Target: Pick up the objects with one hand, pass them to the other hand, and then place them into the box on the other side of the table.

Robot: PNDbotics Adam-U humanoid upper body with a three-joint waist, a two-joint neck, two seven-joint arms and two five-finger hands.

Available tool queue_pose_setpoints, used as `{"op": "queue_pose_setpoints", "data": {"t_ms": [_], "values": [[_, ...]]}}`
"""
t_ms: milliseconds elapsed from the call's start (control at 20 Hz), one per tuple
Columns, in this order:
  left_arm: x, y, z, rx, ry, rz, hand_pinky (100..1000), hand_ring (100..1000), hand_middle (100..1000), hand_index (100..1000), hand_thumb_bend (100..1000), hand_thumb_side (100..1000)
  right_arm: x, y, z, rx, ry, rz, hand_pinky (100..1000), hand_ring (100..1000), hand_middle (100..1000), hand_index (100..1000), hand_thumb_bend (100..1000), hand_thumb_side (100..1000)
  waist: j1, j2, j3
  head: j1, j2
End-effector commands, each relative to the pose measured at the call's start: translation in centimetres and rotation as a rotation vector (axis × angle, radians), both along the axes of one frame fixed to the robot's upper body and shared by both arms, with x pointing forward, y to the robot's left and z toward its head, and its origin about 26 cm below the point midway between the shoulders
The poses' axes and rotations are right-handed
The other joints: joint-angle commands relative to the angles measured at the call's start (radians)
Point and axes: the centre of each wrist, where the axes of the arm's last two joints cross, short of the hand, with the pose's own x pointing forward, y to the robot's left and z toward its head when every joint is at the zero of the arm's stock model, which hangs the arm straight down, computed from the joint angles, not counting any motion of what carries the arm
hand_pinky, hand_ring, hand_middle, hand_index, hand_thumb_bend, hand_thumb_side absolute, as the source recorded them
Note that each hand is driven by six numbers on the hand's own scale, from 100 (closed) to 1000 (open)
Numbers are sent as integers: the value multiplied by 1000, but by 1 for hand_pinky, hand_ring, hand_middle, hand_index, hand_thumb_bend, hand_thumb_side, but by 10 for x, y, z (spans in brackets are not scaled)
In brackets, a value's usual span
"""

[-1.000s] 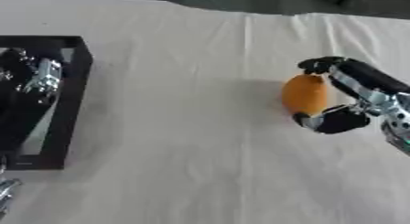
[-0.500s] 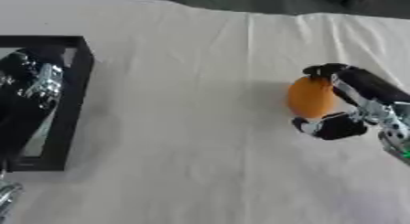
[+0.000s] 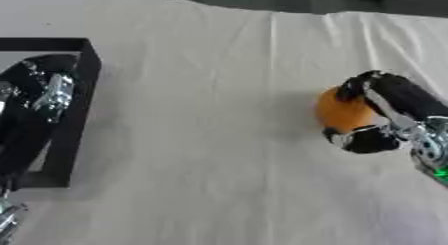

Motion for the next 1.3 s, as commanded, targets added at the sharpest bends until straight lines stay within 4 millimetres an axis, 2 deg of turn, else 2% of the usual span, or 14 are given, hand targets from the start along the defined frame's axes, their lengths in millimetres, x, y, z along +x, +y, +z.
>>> {"op": "queue_pose_setpoints", "data": {"t_ms": [50, 100, 150, 250, 450, 550, 700, 850, 1000, 1300], "values": [[-3, 0, 5, 0, -24, -7, 798, 617, 508, 732, 100, 618, -2, -1, 3, -44, -124, 1, 933, 634, 485, 565, 296, 123, 7, -18, -2, -3, -9], [-3, -1, 5, 0, -23, -9, 799, 625, 508, 731, 100, 618, -2, 0, 2, -40, -147, 12, 879, 614, 471, 544, 207, 100, 7, -18, -2, -3, -8], [-3, -1, 5, 1, -22, -13, 800, 629, 506, 730, 100, 618, -2, 1, 1, -31, -157, 25, 869, 609, 470, 542, 157, 100, 8, -19, -3, -2, -7], [-3, -1, 5, 4, -18, -17, 801, 637, 505, 729, 100, 618, -2, 1, 0, -13, -162, 53, 799, 604, 468, 532, 100, 100, 9, -21, -4, -2, -6], [-4, 0, 3, 8, -12, -17, 801, 643, 502, 726, 100, 614, -2, 0, 2, 32, -174, 97, 584, 600, 467, 526, 100, 100, 12, -27, -8, 0, 0], [-4, 0, 3, 9, -9, -16, 802, 643, 501, 725, 100, 612, -2, -1, 4, 53, -184, 117, 506, 597, 467, 524, 100, 100, 14, -32, -12, 2, 4], [-4, 1, 2, 9, -3, -16, 801, 645, 500, 722, 100, 612, -2, -2, 9, 93, -206, 143, 305, 593, 465, 521, 100, 100, 18, -42, -19, 4, 13], [-4, 1, 2, 12, -3, -20, 801, 645, 500, 720, 100, 601, -1, -2, 15, 151, -242, 176, 175, 581, 458, 509, 100, 100, 22, -53, -26, 6, 22], [-3, 2, 3, 17, -9, -21, 799, 646, 503, 722, 100, 589, -1, 0, 25, 239, -299, 226, 121, 568, 448, 491, 100, 100, 28, -63, -33, 11, 31], [-1, 8, 21, 30, -108, 0, 794, 647, 513, 727, 100, 564, 0, 4, 35, 403, -416, 344, 117, 543, 429, 462, 100, 100, 46, -92, -44, 14, 54]]}}
